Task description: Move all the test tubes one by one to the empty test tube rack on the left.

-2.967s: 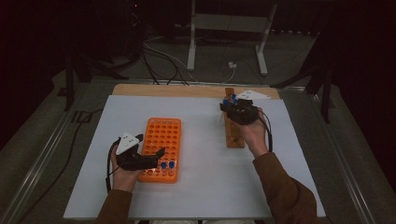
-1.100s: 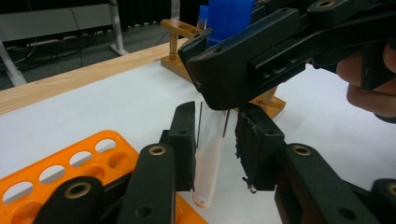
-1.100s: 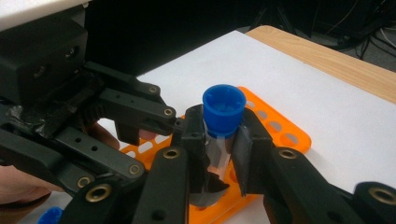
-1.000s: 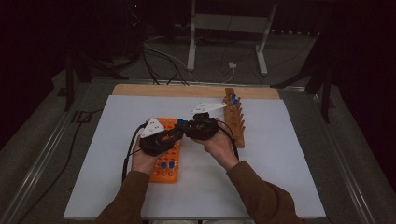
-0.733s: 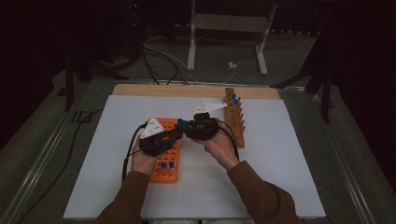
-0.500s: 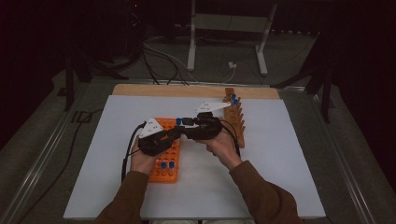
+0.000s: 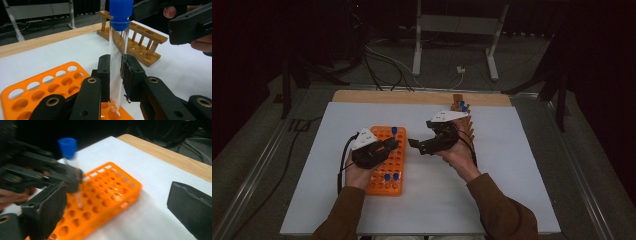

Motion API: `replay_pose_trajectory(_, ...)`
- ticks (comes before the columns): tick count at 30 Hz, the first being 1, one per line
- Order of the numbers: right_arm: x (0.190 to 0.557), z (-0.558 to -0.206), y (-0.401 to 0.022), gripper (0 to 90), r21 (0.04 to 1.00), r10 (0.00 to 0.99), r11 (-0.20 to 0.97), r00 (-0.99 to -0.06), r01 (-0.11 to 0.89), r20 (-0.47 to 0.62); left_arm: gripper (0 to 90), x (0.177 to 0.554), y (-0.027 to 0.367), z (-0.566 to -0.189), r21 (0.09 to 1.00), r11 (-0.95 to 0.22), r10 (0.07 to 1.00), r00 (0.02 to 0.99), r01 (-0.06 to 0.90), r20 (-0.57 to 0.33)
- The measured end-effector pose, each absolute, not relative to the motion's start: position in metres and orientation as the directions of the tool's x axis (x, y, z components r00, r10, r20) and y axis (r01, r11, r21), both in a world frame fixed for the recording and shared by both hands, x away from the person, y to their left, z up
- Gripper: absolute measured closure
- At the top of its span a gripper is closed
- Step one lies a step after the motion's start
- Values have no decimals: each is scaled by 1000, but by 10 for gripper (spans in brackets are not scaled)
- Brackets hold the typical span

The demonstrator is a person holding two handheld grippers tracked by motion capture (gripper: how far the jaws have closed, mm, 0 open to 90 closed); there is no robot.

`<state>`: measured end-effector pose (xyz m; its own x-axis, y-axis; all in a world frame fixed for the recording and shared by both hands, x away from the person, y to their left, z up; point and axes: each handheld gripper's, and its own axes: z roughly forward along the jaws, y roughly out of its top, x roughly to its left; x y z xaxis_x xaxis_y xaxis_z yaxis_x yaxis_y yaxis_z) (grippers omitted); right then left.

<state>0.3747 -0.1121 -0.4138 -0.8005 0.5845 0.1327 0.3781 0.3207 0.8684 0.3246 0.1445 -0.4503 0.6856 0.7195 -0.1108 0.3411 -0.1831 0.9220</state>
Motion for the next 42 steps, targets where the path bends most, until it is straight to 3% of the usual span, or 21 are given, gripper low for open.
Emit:
replay_pose_trajectory(7, 373, -419, -128, 2, 868, 625, 350, -778, 353, 64, 781, 317, 150, -450, 922, -176, 722, 682, 346, -118)
replay_pose_trajectory(42, 363, -427, -183, 1, 888, 694, 289, -717, 357, 62, 780, 265, 177, -467, 916, -140, 720, 673, 377, -167)
